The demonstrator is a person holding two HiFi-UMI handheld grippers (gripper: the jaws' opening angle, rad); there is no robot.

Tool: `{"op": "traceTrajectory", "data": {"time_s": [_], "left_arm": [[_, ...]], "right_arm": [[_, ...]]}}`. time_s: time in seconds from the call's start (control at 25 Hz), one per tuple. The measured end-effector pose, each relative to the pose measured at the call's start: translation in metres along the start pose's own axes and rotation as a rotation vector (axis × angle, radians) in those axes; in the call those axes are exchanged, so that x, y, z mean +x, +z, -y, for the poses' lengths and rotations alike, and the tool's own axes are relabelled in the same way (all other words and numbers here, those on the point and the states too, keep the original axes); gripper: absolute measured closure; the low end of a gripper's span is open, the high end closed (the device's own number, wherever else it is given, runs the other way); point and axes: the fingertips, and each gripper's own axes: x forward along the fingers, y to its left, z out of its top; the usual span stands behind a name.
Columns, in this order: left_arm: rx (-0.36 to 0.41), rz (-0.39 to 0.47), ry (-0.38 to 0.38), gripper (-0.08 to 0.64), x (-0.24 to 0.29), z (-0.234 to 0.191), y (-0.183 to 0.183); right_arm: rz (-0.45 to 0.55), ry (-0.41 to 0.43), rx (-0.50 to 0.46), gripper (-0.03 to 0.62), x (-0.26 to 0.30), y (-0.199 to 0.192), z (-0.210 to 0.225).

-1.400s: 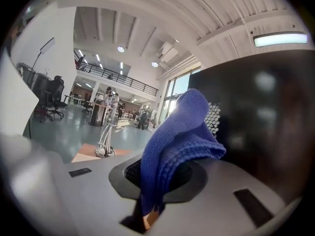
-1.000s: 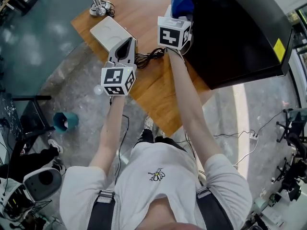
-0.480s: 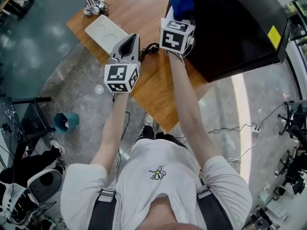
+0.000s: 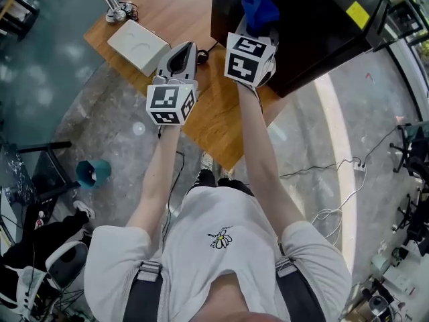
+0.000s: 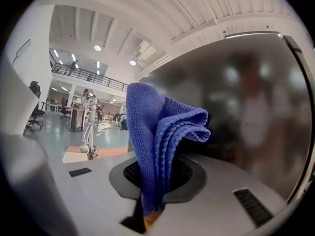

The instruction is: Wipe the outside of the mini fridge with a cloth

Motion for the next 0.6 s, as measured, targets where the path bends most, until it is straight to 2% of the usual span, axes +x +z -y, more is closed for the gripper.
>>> {"op": "traceTrajectory", "data": {"time_s": [0.32,0.6], "left_arm": [[0.013,0.012,-0.088,0.558,0.012,0.059,0.011],[0.023,0.012,-0.153,0.558,0.019,0.097,0.015]], "right_arm": [[0.014,-0.067,-0.027,0.525,-0.048,-0.003,0.052],[0.020,-0.085,-0.027,0.525,-0.091,-0.011,0.099]]}}
